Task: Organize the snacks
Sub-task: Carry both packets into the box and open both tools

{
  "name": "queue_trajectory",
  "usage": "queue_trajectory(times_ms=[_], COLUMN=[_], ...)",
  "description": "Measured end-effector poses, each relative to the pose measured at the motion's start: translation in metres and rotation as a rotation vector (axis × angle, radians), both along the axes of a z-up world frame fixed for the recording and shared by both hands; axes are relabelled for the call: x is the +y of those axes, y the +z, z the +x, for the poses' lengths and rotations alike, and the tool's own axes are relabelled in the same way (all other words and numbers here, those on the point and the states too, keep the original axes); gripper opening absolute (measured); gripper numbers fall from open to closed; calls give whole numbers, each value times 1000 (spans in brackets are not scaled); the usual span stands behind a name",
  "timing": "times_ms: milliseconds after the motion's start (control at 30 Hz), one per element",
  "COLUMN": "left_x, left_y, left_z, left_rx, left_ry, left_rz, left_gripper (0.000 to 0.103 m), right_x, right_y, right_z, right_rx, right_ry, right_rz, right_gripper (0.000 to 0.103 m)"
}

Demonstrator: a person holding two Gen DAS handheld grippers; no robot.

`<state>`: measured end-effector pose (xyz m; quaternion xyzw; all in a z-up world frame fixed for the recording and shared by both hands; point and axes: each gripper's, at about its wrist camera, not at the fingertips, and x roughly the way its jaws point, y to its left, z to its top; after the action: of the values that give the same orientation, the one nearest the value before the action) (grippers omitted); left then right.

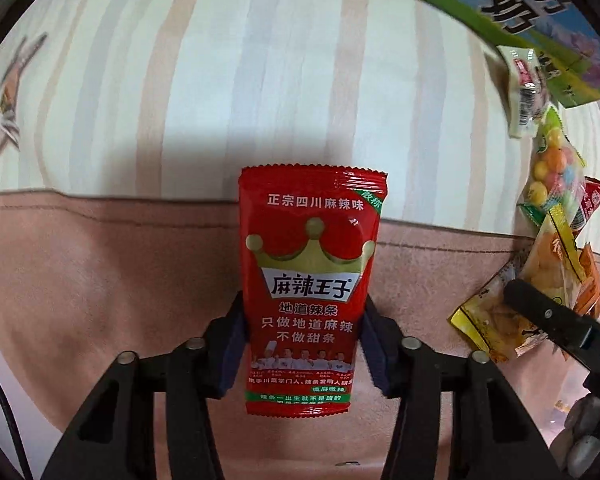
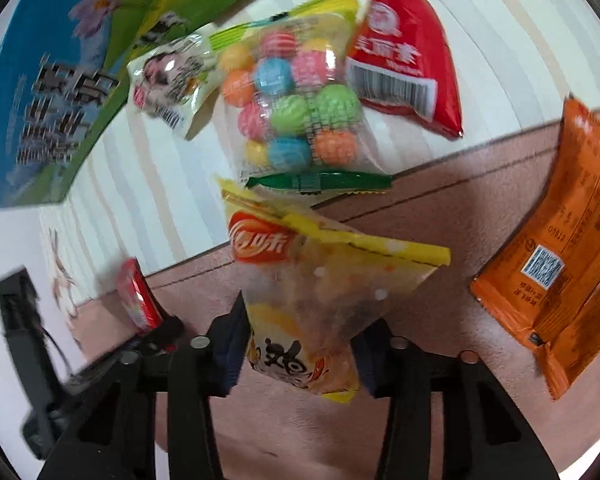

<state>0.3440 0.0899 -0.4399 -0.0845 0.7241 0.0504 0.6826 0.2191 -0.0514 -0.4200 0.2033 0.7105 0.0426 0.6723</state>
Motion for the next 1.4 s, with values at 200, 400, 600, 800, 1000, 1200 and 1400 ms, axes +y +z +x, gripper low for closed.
queue_trajectory(times_ms=[200,400,600,800,1000,1200,1400], left_x=[-2,-3,-4,-20,5,27,42], left_y=[15,45,109,193,234,224,179], left_z=[7,1,13,71,119,165,199], left_rx=[-40,-87,-187,-324,-408,-367,-252], left_ry=[-23,-36,-57,-97,-113,-102,-108], left_rz=[4,-36,-109,-139,-34,61,111], left_gripper=[46,46,46,46,46,47,49], right_x=[6,19,29,41,47,54,64], right_y=[16,52,120,207,239,212,172], right_z=[-2,16,37,100,175,231,260], right_rx=[-41,-104,-174,-285,-318,-213,-115], right_ry=[54,122,220,298,353,383,435], right_rz=[-11,1,46,4,-128,-203,-306], right_gripper=[44,43,43,43,43,43,46])
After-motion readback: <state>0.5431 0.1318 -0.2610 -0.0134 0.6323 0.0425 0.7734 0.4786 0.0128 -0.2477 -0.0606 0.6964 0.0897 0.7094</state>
